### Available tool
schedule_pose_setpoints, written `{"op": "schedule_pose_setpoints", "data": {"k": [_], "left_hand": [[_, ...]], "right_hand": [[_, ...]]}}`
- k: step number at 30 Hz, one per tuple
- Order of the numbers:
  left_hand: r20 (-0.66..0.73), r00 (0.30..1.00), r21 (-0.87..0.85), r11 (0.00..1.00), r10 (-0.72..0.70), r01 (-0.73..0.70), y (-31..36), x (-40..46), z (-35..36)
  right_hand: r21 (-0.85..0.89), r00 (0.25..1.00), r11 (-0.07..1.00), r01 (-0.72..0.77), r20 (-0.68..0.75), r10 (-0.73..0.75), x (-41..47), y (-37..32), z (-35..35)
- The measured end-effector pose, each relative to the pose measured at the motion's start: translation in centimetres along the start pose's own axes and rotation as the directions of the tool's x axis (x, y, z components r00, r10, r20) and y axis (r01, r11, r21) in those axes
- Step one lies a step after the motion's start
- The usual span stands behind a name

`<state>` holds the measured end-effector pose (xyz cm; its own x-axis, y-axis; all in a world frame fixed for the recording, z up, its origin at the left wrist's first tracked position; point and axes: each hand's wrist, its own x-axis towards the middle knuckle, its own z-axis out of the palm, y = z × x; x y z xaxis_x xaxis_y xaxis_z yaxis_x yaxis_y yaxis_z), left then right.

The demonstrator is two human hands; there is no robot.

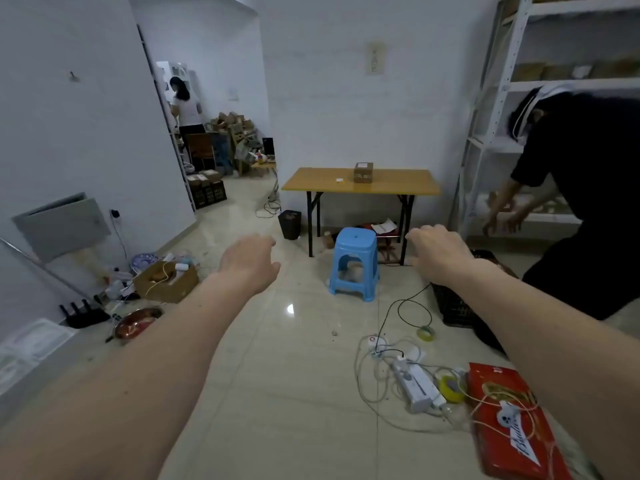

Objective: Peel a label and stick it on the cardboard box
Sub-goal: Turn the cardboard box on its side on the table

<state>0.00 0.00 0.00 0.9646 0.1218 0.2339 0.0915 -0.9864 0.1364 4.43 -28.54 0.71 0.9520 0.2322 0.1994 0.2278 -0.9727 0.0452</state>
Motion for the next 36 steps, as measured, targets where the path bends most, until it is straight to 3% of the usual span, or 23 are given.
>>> {"op": "schedule_pose_setpoints", "data": {"k": [8,18,25,36], "left_hand": [[0.01,0.999,0.029,0.999,-0.044,0.044,0.1,10.5,3.0],[0.026,0.997,0.036,0.997,-0.071,0.07,0.9,29.1,6.6],[0.059,0.992,0.018,0.994,-0.109,0.108,-3.8,39.6,10.4],[0.083,0.996,0.023,0.999,-0.037,0.036,-14.5,57.9,12.4]], "right_hand": [[0.009,1.0,1.0,0.019,0.006,-0.019,10.9,1.6,3.0],[-0.011,0.996,0.996,0.09,-0.006,-0.09,31.1,4.6,4.3],[0.008,0.993,0.993,0.116,0.031,-0.116,42.2,2.6,8.3],[0.028,0.999,0.999,0.038,0.038,-0.039,60.6,-5.1,10.8]]}}
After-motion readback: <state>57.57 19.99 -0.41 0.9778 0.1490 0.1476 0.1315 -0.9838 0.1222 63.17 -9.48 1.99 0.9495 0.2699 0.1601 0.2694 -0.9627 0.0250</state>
